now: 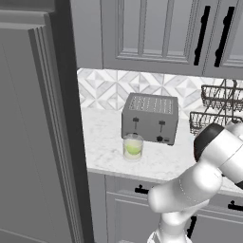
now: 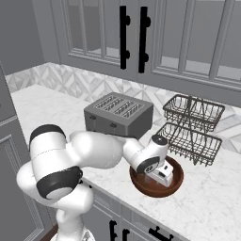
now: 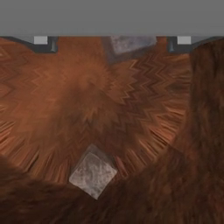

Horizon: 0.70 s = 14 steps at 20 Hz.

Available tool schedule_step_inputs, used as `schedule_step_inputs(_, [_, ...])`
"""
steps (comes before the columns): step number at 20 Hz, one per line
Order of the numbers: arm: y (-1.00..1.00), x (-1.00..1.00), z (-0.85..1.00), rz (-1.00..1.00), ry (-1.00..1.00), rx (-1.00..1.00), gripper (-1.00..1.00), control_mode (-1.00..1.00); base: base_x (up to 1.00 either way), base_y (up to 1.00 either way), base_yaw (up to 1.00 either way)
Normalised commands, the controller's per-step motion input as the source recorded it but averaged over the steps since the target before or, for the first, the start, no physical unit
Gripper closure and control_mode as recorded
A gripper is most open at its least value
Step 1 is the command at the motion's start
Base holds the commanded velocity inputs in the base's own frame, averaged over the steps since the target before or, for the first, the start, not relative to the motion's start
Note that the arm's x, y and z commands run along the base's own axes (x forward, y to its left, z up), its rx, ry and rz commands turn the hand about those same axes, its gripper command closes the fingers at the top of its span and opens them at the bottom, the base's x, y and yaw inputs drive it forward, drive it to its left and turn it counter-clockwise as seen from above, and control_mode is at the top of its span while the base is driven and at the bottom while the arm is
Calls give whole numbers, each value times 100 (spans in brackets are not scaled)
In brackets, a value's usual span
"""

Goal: Grab a lemon wedge from the fridge and one ice cube from the ice bowl, and put them in the glass of lemonade.

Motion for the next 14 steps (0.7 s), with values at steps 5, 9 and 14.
schedule_step_inputs(5, [0, 0, 0, 0, 0, 0, 100, -100, 0, 0, 0])
schedule_step_inputs(9, [0, 0, 0, 0, 0, 0, 100, -100, 0, 0, 0])
schedule_step_inputs(14, [0, 0, 0, 0, 0, 0, 100, -100, 0, 0, 0])
